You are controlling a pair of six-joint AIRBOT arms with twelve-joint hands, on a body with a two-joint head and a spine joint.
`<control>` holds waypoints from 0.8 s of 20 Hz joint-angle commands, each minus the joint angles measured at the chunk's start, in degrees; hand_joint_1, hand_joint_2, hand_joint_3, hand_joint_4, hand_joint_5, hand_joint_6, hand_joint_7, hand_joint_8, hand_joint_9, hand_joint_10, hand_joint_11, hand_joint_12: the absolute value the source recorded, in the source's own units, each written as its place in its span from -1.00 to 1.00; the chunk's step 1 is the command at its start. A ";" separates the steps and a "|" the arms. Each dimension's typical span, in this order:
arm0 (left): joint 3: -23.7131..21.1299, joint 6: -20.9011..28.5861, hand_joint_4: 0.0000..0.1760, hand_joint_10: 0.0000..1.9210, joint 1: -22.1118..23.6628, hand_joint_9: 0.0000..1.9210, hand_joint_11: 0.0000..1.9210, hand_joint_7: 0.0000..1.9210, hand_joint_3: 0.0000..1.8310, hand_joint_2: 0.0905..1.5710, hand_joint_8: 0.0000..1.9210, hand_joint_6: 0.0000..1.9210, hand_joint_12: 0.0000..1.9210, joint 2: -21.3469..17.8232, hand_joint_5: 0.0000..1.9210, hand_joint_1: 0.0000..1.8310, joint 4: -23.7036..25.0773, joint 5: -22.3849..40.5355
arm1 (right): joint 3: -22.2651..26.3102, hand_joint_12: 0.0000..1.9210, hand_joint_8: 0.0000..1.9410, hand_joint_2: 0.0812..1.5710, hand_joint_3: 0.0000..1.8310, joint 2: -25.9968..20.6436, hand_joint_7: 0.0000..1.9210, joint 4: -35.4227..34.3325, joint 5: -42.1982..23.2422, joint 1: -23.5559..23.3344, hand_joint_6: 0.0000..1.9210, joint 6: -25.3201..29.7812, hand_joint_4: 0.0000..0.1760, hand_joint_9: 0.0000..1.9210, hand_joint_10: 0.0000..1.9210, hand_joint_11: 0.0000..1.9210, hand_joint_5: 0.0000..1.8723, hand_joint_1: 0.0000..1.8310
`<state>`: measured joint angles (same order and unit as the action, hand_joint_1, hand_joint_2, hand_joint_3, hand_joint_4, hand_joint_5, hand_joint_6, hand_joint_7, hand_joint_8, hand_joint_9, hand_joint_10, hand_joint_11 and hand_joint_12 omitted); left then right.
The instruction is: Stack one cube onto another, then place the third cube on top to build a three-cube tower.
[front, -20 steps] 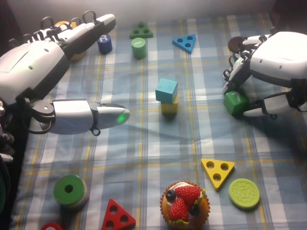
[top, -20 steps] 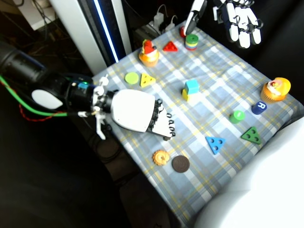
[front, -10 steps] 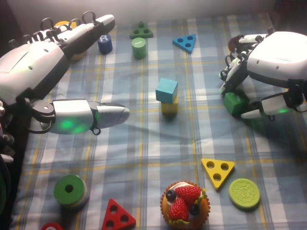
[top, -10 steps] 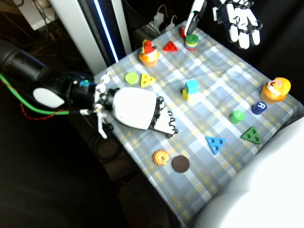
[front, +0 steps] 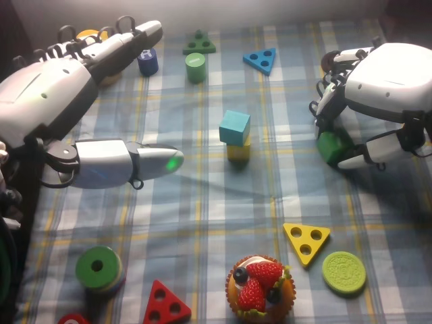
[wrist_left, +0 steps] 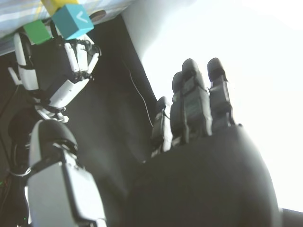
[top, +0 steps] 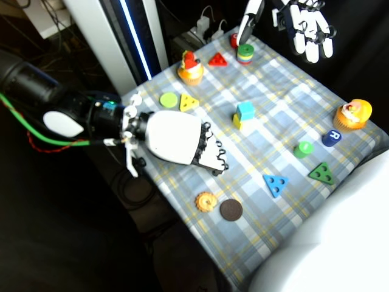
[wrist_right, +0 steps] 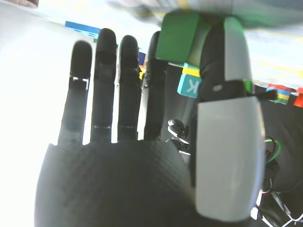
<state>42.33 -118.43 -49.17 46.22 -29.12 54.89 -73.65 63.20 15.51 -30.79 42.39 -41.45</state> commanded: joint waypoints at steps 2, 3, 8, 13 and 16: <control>0.15 0.29 1.00 -1.00 0.36 -0.69 -1.00 -0.74 -1.00 0.01 -1.00 -1.00 -0.76 0.10 -0.86 -0.26 1.84 6.06 | 0.00 0.35 -0.95 0.31 -1.00 0.00 0.05 -0.22 -5.71 -1.94 -0.15 -0.14 -1.00 -0.08 -0.96 -0.69 0.17 0.27; 0.16 0.29 1.00 -1.00 0.36 -0.69 -1.00 -0.74 -1.00 0.01 -1.00 -1.00 -0.76 0.10 -0.86 -0.26 1.84 6.03 | 0.14 0.41 -0.92 0.31 -1.00 -0.01 0.06 0.94 -5.72 -2.91 -0.14 0.01 -1.00 -0.07 -0.95 -0.69 0.16 0.25; 0.96 0.29 1.00 -1.00 0.49 -0.70 -1.00 -0.75 -1.00 0.02 -1.00 -1.00 -0.78 0.21 -0.87 -0.30 0.61 5.42 | 0.20 0.24 -0.86 0.30 -1.00 0.07 0.01 10.44 -7.44 -8.95 -0.21 7.10 -1.00 -0.18 -0.48 -0.58 0.19 0.29; 2.16 0.29 1.00 -1.00 0.94 -0.67 -1.00 -0.76 -1.00 0.02 -1.00 -0.99 -0.73 0.19 -0.82 -0.28 0.49 3.80 | -1.77 0.22 -0.98 0.28 -1.00 0.66 0.03 19.46 -11.52 -13.95 -0.27 17.78 -1.00 -0.17 -0.80 -0.71 0.22 0.30; 2.94 0.29 1.00 -1.00 1.04 -0.69 -1.00 -0.78 -1.00 0.03 -1.00 -1.00 -0.77 0.23 -0.84 -0.27 0.27 2.84 | -3.52 0.23 -1.00 0.30 -1.00 2.86 -0.05 22.47 -12.15 -15.62 -0.24 20.54 -1.00 -0.26 -0.92 -0.87 0.20 0.30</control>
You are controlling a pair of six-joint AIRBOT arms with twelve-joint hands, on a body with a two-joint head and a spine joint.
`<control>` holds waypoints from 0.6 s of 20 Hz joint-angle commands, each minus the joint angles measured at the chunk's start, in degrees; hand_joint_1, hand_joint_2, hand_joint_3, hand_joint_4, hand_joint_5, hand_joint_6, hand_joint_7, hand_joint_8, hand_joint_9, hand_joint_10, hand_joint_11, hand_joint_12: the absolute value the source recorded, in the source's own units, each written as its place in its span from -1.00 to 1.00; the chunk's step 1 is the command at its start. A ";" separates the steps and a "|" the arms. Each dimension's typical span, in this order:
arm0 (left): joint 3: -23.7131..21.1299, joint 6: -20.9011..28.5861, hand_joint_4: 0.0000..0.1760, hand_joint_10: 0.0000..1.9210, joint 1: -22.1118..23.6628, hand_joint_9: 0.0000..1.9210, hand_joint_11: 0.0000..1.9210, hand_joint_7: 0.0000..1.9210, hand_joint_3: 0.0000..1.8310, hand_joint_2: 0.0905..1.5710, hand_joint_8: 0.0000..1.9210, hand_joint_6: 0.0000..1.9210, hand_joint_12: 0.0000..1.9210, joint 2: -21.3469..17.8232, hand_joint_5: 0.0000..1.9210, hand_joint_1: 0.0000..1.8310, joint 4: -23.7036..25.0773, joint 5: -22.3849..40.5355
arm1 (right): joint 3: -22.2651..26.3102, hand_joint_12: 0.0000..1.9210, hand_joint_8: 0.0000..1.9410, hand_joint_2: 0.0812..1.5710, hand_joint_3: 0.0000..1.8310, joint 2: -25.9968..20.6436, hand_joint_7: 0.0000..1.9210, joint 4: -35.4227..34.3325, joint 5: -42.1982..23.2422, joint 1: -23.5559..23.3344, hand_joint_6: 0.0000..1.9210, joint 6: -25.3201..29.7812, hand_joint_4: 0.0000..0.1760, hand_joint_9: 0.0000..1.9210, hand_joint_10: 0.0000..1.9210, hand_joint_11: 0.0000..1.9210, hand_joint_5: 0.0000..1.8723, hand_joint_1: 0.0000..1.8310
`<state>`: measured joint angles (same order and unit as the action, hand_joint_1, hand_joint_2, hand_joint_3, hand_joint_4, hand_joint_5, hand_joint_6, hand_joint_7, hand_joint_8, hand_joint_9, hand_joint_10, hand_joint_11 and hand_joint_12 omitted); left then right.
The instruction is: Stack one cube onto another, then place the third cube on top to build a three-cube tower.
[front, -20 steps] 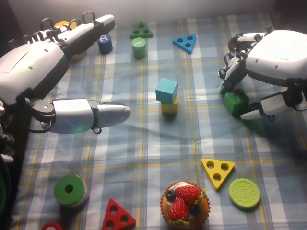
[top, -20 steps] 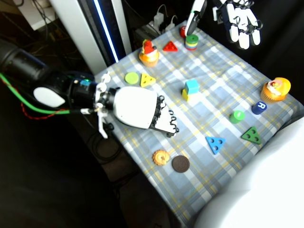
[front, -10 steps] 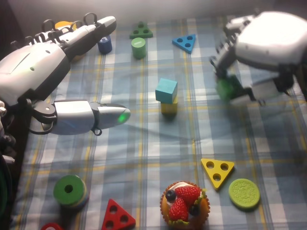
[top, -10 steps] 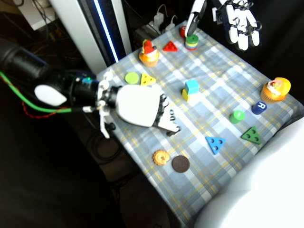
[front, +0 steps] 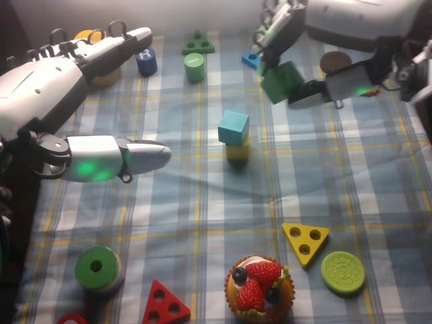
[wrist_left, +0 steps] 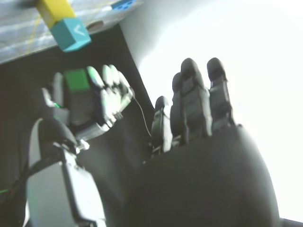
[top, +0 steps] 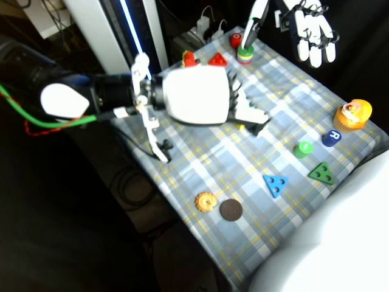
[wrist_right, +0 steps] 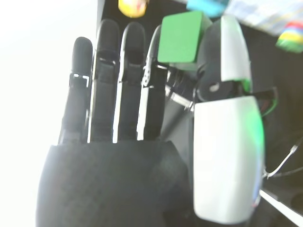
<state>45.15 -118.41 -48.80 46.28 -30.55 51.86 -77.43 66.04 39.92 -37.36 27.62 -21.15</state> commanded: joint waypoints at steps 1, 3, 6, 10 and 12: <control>0.40 0.27 1.00 -0.99 0.72 -0.69 -1.00 -0.77 -1.00 0.03 -0.99 -1.00 -0.77 0.24 -0.83 -0.25 1.59 5.36 | -0.22 0.18 -1.00 0.29 -1.00 0.74 -0.12 -1.46 -5.67 -1.14 -0.25 0.55 -1.00 -0.36 -0.96 -0.97 0.21 0.30; 1.20 0.27 1.00 -1.00 1.28 -0.71 -1.00 -0.78 -1.00 0.04 -1.00 -1.00 -0.80 0.79 -0.84 -0.23 1.44 3.98 | -1.02 0.09 -0.99 0.28 -1.00 2.11 -0.13 -0.63 -5.69 -1.56 -0.31 0.68 -1.00 -0.36 -0.98 -0.97 0.25 0.30; 2.78 0.26 1.00 -1.00 2.35 -0.73 -1.00 -0.80 -1.00 0.03 -1.00 -1.00 -0.85 1.90 -0.84 -0.16 1.40 2.05 | -1.82 0.13 -1.00 0.28 -1.00 3.39 -0.07 -0.49 -5.67 -1.56 -0.31 0.71 -1.00 -0.28 -0.99 -0.90 0.25 0.30; 3.33 0.25 1.00 -1.00 2.67 -0.78 -1.00 -0.80 -1.00 -0.02 -1.00 -1.00 -0.76 2.30 -0.83 -0.14 1.21 1.42 | -3.19 0.31 -1.00 0.28 -1.00 5.32 -0.13 -0.36 -5.64 -1.55 -0.28 0.71 -1.00 -0.32 -1.00 -0.99 0.23 0.29; 3.50 0.25 1.00 -1.00 2.68 -0.78 -1.00 -0.80 -1.00 0.02 -1.00 -1.00 -0.72 2.39 -0.83 -0.20 1.21 1.25 | -3.97 0.42 -0.99 0.28 -1.00 6.27 -0.08 -0.26 -5.30 -1.55 -0.31 0.71 -1.00 -0.21 -0.96 -0.87 0.25 0.30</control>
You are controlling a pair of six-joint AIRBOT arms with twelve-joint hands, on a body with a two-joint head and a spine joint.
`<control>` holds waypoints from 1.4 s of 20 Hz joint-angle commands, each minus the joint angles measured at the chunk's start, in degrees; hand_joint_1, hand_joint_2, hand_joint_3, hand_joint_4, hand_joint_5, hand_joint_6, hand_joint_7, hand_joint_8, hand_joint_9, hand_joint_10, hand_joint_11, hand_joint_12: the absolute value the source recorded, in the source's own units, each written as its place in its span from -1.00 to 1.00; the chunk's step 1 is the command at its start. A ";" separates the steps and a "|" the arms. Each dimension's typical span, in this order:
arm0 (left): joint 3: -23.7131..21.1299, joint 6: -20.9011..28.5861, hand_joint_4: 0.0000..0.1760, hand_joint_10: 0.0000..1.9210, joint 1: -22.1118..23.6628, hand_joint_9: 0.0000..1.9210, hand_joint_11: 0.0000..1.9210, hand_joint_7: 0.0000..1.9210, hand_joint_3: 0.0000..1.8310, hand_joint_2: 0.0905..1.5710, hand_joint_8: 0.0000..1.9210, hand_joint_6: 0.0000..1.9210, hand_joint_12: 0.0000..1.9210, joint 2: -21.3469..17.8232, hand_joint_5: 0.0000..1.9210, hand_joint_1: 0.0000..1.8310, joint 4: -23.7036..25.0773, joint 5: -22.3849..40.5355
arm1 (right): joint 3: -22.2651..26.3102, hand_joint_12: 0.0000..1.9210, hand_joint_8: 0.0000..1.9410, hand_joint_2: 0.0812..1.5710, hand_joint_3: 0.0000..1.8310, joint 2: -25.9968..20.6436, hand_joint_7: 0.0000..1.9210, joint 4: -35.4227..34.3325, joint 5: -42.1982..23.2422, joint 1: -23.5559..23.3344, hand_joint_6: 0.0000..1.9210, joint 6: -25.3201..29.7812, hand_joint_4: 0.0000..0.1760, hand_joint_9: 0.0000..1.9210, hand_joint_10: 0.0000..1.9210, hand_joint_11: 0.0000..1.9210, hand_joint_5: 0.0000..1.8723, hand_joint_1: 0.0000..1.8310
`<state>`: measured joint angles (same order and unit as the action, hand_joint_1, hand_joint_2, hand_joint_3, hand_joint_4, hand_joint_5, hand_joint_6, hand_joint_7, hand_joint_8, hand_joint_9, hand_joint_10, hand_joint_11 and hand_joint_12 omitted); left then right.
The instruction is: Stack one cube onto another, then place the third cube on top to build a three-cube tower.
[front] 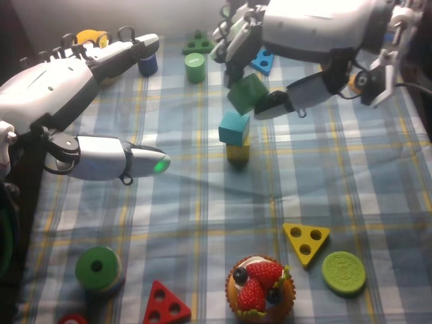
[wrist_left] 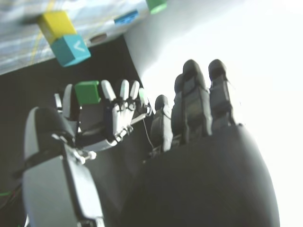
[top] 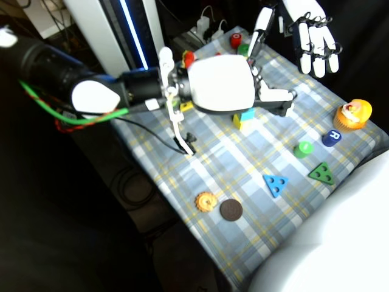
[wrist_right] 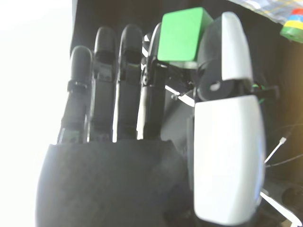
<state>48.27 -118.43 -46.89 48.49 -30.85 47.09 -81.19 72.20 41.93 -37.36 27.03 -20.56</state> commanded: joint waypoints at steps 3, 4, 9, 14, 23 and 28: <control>0.56 0.28 1.00 -1.00 0.81 -0.76 -1.00 -0.81 -1.00 0.05 -1.00 -1.00 -0.74 0.26 -0.82 -0.16 1.43 5.88 | -0.67 0.69 -0.78 0.22 -1.00 0.88 0.04 -2.15 -4.78 -0.96 -0.54 0.12 -1.00 -0.23 -0.35 -0.84 0.37 0.31; 0.64 0.28 1.00 -0.99 0.86 -0.74 -1.00 -0.80 -0.99 0.08 -1.00 -0.99 -0.74 0.33 -0.81 -0.11 1.38 5.80 | -0.81 0.75 -0.67 0.23 -1.00 1.11 -0.01 -1.99 -4.55 -0.96 -0.53 0.12 -1.00 -0.40 -0.07 -0.90 0.37 0.31; 0.77 0.28 1.00 -1.00 1.06 -0.76 -1.00 -0.82 -1.00 0.10 -1.00 -1.00 -0.73 0.48 -0.82 0.07 1.37 5.69 | -0.97 0.97 -0.04 0.25 -1.00 1.60 -0.25 -1.14 -3.79 -0.84 -0.42 0.12 -1.00 -0.54 0.41 -0.80 0.31 0.30; 0.75 0.28 1.00 -1.00 1.07 -0.75 -1.00 -0.82 -1.00 0.10 -1.00 -1.00 -0.79 0.50 -0.85 0.04 1.37 5.70 | -0.96 0.46 -0.98 0.28 -1.00 1.65 -0.03 -0.34 -3.41 -0.49 -0.28 1.13 -1.00 -0.21 -0.78 -0.85 0.22 0.30; 0.72 0.28 1.00 -1.00 1.15 -0.76 -1.00 -0.82 -1.00 0.13 -1.00 -1.00 -0.85 0.49 -0.82 0.02 1.30 5.74 | -0.97 0.37 -1.00 0.26 -1.00 1.63 0.03 1.55 -2.93 -0.19 -0.39 3.41 -1.00 -0.13 -0.93 -0.82 0.29 0.31; 0.72 0.28 1.00 -1.00 1.17 -0.77 -1.00 -0.83 -0.99 0.16 -1.00 -1.00 -0.89 0.49 -0.85 -0.04 1.30 5.70 | -0.99 0.41 -0.99 0.27 -1.00 1.61 0.03 1.89 -2.41 -0.10 -0.36 3.41 -1.00 -0.10 -0.94 -0.81 0.27 0.31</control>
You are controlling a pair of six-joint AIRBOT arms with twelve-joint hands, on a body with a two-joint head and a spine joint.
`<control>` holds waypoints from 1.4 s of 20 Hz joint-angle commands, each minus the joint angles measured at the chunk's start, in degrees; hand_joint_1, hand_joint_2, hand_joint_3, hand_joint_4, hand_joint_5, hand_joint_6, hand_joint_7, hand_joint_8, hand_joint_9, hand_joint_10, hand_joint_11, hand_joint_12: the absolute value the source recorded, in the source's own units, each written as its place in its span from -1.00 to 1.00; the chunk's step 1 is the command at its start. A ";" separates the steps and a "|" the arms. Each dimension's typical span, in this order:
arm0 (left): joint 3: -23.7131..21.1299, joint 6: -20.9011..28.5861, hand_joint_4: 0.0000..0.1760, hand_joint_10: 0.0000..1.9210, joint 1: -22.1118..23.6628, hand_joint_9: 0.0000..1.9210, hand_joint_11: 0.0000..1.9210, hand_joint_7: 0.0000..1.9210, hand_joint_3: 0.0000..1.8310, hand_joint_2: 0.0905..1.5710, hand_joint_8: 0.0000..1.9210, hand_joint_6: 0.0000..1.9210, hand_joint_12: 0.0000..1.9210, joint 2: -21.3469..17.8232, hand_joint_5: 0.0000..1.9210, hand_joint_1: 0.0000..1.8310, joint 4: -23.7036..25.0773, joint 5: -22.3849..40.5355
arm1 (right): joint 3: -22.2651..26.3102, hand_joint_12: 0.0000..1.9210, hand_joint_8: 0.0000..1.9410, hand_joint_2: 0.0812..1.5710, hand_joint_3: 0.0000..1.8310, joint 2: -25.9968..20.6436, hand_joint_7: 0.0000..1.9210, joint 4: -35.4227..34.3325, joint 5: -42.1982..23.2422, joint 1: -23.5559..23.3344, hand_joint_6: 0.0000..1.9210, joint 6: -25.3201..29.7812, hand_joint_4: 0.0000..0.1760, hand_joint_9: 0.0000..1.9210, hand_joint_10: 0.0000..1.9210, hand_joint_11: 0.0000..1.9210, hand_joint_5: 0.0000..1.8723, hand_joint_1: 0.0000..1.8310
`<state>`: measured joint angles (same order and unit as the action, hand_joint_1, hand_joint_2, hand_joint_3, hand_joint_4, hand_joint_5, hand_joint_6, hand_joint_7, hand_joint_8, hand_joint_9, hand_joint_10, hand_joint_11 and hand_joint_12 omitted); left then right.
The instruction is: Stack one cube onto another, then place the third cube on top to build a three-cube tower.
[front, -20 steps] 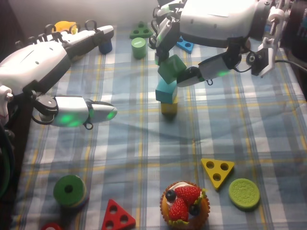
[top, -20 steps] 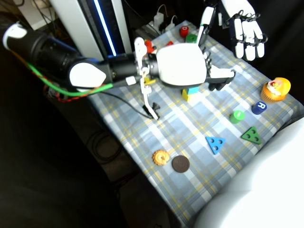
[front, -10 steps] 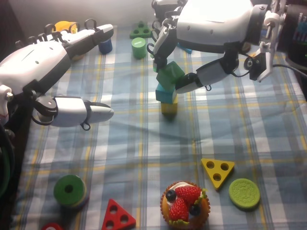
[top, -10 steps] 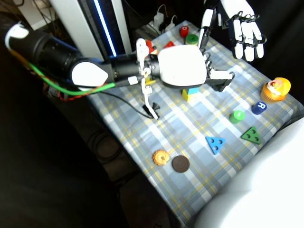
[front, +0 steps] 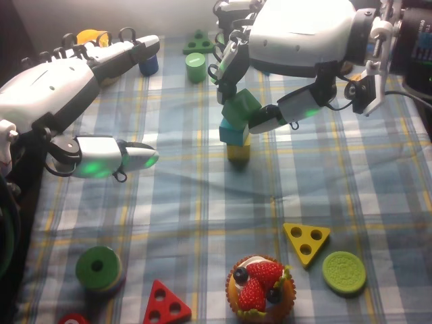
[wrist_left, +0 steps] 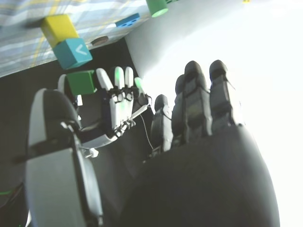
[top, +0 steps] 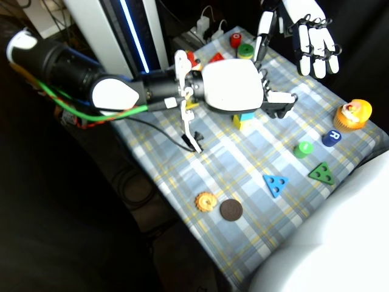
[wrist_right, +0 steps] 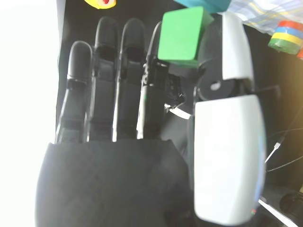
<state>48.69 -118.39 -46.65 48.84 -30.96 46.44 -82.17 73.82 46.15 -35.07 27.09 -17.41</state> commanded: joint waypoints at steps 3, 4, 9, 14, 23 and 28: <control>0.30 0.23 1.00 -1.00 0.93 -0.77 -1.00 -0.83 -0.99 0.19 -1.00 -1.00 -0.89 0.14 -0.84 -0.06 1.41 6.40 | -0.08 0.47 -1.00 0.27 -1.00 -0.01 -0.01 -2.34 -4.48 -0.17 -0.31 0.27 -1.00 -0.14 -0.97 -0.93 0.25 0.30; 0.29 0.23 1.00 -1.00 0.94 -0.77 -0.99 -0.82 -1.00 0.18 -1.00 -0.99 -0.88 0.13 -0.83 -0.05 1.41 6.39 | -0.08 0.47 -1.00 0.27 -1.00 -0.01 -0.01 -2.34 -4.41 -0.17 -0.32 0.27 -1.00 -0.15 -0.97 -0.95 0.25 0.30; 0.29 0.23 1.00 -0.99 0.94 -0.76 -1.00 -0.83 -1.00 0.19 -1.00 -1.00 -0.86 0.15 -0.83 -0.06 1.41 6.33 | -0.07 0.78 -0.98 0.28 -1.00 -0.02 -0.02 -2.33 -4.39 -0.17 -0.28 0.27 -1.00 -0.27 -0.49 -0.95 0.23 0.27; 0.29 0.23 1.00 -1.00 0.98 -0.76 -1.00 -0.82 -1.00 0.16 -1.00 -0.99 -0.88 0.17 -0.81 -0.03 1.42 6.36 | -0.07 0.70 -0.43 0.31 -1.00 -0.02 -0.31 -2.33 -4.33 -0.17 -0.20 0.27 -1.00 -0.52 -0.09 -0.99 0.18 0.25; 0.31 0.23 1.00 -0.99 1.02 -0.77 -1.00 -0.83 -1.00 0.16 -1.00 -1.00 -0.88 0.17 -0.83 -0.03 1.44 6.34 | -0.06 0.58 -0.89 0.31 -1.00 -0.02 -0.15 -1.99 -4.17 -0.17 -0.19 0.27 -1.00 -0.39 -0.45 -0.98 0.17 0.24; 0.32 0.23 1.00 -0.99 1.04 -0.75 -0.99 -0.82 -1.00 0.14 -1.00 -0.99 -0.86 0.18 -0.83 -0.01 1.44 6.32 | -0.06 0.51 -1.00 0.14 -1.00 -0.02 -0.20 -1.48 -4.18 -0.17 -1.00 0.78 -1.00 -0.31 -0.77 -1.00 -0.04 0.20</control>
<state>48.69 -118.41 -46.52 48.84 -30.98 46.26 -82.17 73.78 46.68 -34.44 27.09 -16.73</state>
